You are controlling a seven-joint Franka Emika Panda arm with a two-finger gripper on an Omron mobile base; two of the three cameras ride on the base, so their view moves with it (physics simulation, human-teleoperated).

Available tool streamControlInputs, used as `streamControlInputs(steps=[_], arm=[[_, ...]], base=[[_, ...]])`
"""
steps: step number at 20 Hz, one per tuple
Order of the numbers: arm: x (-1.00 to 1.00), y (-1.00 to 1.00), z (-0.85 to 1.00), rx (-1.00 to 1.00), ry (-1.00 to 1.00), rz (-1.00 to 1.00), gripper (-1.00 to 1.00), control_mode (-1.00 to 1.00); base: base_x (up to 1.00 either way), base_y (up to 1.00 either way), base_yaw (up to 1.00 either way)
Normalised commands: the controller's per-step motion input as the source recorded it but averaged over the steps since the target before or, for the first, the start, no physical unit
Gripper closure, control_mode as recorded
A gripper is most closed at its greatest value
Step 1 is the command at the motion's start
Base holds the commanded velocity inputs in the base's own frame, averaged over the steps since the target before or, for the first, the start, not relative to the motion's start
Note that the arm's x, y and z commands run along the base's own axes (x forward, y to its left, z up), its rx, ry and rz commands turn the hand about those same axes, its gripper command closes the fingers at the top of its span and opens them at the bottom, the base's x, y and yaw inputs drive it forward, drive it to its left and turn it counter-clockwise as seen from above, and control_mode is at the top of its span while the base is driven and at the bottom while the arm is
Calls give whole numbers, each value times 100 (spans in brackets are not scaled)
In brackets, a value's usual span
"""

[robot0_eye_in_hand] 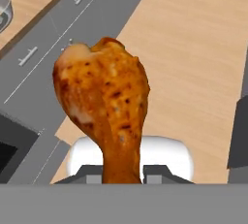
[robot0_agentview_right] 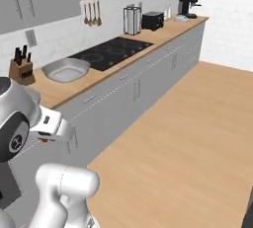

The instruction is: Place one avocado and one chicken drumstick in each tupperware on the nearby counter, to pack two identical lunches.

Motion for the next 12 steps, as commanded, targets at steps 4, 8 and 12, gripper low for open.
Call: streamControlInputs(steps=[4, 8, 12], arm=[[0, 0, 0, 0, 0, 0, 100, 100], [0, 0, 0, 0, 0, 0, 100, 100], [0, 0, 0, 0, 0, 0, 100, 100]], base=[[100, 0, 2], [100, 0, 16], [100, -9, 37]])
